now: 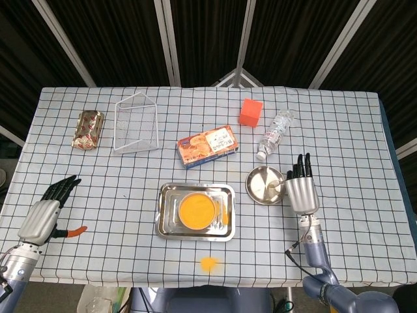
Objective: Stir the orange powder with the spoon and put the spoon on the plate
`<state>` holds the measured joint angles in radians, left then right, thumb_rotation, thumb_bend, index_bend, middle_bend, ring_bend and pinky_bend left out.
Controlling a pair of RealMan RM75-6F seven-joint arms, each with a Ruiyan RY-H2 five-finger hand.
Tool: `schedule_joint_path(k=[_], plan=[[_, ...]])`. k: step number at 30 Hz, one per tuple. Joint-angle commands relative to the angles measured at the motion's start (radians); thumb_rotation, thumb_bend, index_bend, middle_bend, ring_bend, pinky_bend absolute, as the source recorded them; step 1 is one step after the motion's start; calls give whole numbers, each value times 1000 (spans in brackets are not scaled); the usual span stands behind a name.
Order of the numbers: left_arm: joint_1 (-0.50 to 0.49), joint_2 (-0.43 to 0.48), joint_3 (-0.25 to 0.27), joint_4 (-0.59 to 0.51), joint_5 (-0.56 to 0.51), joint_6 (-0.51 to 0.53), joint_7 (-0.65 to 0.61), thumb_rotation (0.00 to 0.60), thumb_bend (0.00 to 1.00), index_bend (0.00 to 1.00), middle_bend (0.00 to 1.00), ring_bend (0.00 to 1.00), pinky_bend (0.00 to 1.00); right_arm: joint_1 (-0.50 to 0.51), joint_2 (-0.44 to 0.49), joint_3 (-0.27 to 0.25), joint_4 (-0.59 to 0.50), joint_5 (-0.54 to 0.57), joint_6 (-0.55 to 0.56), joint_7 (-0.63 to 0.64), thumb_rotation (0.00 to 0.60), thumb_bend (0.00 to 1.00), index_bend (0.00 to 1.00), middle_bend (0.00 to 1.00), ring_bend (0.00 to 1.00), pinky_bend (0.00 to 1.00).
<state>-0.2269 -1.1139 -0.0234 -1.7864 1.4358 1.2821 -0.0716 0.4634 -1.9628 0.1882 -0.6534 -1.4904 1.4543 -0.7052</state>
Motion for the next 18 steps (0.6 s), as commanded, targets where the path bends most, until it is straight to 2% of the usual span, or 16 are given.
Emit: schedule_joint_path(k=[1, 10, 12, 16, 18], plan=[[1, 0, 0, -1, 1, 2, -1, 600, 0, 0, 0, 0, 20, -4, -1, -10, -2, -7, 9, -9, 600, 546, 461, 320, 77, 68], [-1, 2, -1, 1, 1, -2, -6, 600, 0, 0, 0, 0, 20, -27, 7, -40, -33, -15, 24, -31, 600, 470, 353, 273, 54, 56], [-1, 2, -1, 1, 2, -1, -7, 600, 0, 0, 0, 0, 20, -30, 12, -45, -41, -18, 29, -40, 600, 455, 294, 249, 40, 46], [0, 3, -1, 2, 2, 0, -11, 600, 0, 0, 0, 0, 20, -37, 27, -35, -66, -8, 42, -75, 600, 404, 55, 161, 5, 15], [0, 3, -1, 2, 3, 0, -12, 600, 0, 0, 0, 0, 20, -43, 42, -29, -87, 1, 45, -94, 600, 380, 2, 115, 0, 4]])
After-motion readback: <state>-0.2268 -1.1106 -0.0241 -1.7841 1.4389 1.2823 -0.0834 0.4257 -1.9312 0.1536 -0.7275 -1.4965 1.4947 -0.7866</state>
